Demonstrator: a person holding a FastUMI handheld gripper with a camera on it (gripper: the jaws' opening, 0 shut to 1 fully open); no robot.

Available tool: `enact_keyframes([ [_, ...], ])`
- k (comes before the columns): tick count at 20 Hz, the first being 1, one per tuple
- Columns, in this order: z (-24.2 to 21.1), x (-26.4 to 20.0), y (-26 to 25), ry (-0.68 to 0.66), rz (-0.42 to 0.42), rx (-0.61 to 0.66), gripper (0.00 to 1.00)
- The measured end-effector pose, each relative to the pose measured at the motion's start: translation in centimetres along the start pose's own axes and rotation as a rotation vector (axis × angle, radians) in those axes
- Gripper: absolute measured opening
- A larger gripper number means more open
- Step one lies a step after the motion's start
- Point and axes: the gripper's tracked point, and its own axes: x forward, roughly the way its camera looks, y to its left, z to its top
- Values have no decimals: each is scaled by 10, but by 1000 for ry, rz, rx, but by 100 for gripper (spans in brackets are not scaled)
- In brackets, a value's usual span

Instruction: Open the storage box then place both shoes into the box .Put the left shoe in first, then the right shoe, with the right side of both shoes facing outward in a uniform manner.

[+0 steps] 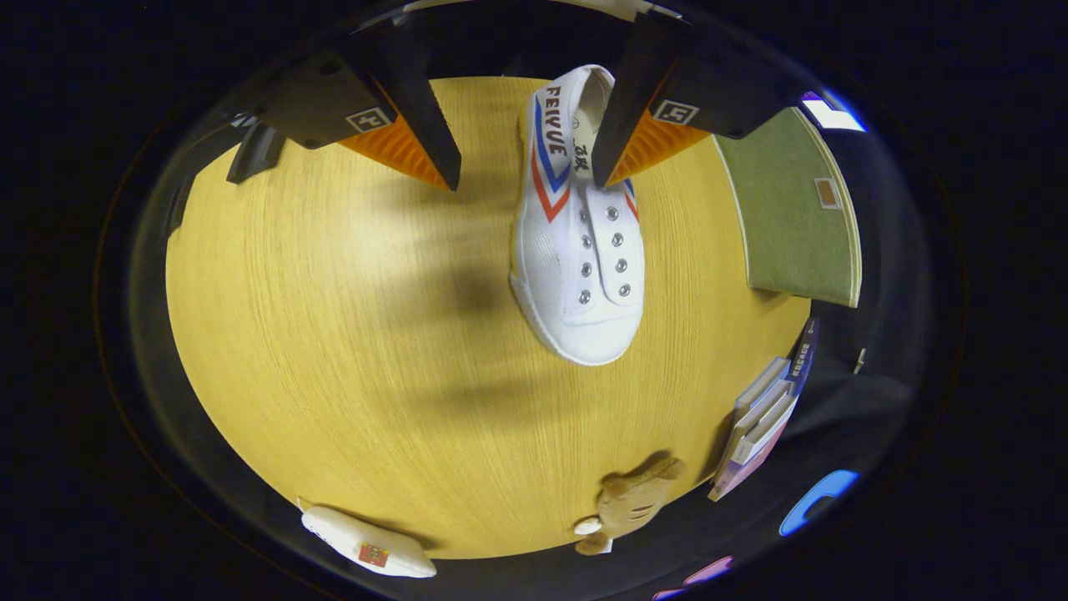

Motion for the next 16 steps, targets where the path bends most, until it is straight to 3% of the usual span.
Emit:
enact_keyframes([
  [4,4,21,4,6,-4,-34,95],
  [6,11,25,8,-10,5,-54,88],
  [8,10,24,5,8,-4,-36,52],
  [11,17,16,2,3,35,9,22],
  [16,16,-20,23,-23,125,103,21],
])
